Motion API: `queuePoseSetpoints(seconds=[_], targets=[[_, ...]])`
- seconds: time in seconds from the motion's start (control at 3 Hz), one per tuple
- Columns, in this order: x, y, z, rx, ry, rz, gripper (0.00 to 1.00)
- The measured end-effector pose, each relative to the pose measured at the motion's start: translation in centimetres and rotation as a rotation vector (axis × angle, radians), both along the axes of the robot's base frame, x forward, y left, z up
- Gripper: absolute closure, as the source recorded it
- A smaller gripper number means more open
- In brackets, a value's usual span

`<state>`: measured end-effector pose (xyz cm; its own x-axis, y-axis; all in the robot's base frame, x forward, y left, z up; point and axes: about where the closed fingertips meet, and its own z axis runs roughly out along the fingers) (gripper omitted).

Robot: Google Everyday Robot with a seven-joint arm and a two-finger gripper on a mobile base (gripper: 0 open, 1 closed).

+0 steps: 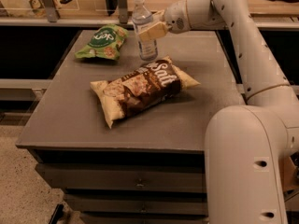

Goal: Move blue plastic bottle near green rice chip bag

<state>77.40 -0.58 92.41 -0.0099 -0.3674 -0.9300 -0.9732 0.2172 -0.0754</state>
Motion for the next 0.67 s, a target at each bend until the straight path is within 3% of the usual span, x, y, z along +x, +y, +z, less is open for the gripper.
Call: queuePoseSetpoints(seconds=[0.67], targets=[[-0.18,0.53,-0.6,-0.049,-0.033,0.015,1.0]])
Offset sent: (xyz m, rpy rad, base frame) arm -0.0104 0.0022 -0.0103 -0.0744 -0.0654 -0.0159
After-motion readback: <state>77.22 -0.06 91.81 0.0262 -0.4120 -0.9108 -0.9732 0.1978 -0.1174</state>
